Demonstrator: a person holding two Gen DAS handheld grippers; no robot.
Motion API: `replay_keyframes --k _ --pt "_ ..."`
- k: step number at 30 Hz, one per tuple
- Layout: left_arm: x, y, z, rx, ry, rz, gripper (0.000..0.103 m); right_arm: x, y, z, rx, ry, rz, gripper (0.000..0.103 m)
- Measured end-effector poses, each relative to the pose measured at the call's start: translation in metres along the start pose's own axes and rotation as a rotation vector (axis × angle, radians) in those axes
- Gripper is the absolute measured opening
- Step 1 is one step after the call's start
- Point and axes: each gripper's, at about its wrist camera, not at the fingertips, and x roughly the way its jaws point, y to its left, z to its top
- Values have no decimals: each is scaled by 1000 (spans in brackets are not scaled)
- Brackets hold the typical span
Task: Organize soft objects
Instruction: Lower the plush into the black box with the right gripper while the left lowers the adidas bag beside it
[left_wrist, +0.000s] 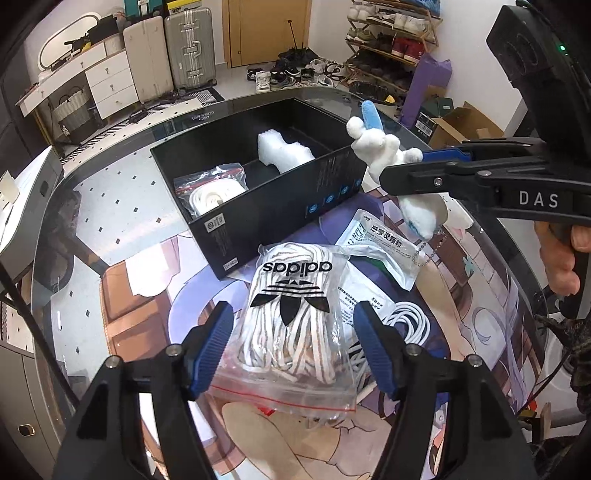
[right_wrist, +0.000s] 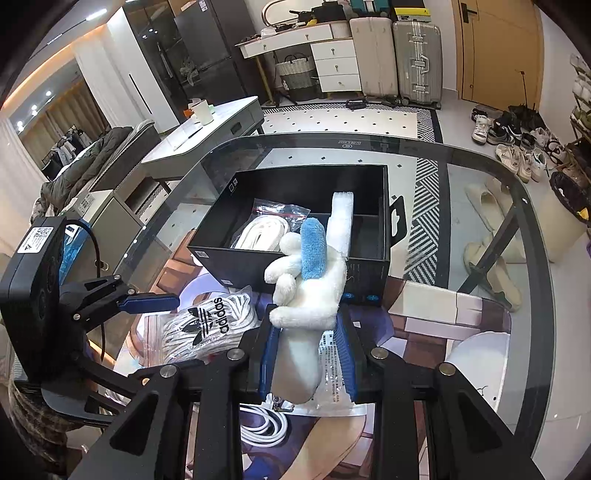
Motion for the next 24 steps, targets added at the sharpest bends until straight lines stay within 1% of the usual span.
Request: replay_keyframes --k 1,2,3,4,5,8,9,15,24 --pt "3 0 1 -2 4 -4 66 0 0 0 0 0 -1 29" --pt "6 1 3 -7 12 -9 54 0 -1 1 -1 0 -2 29" --pt "10 2 4 -14 24 -1 44 0 -1 2 -4 2 -3 29" --pt "12 3 5 -20 28 -3 44 1 -1 4 -8 4 -3 29" --pt "13 2 6 -18 30 -10 41 2 -1 5 -11 7 -3 29" --pt "13 1 7 -11 32 -14 36 4 1 10 -20 13 -5 29" --pt "13 1 7 -13 33 -17 32 4 2 12 -22 15 -5 29" --pt "7 2 10 -27 18 -23 23 8 6 23 -32 16 -2 29" --pt "-18 2 18 -32 -32 -36 21 9 7 35 -27 0 7 29"
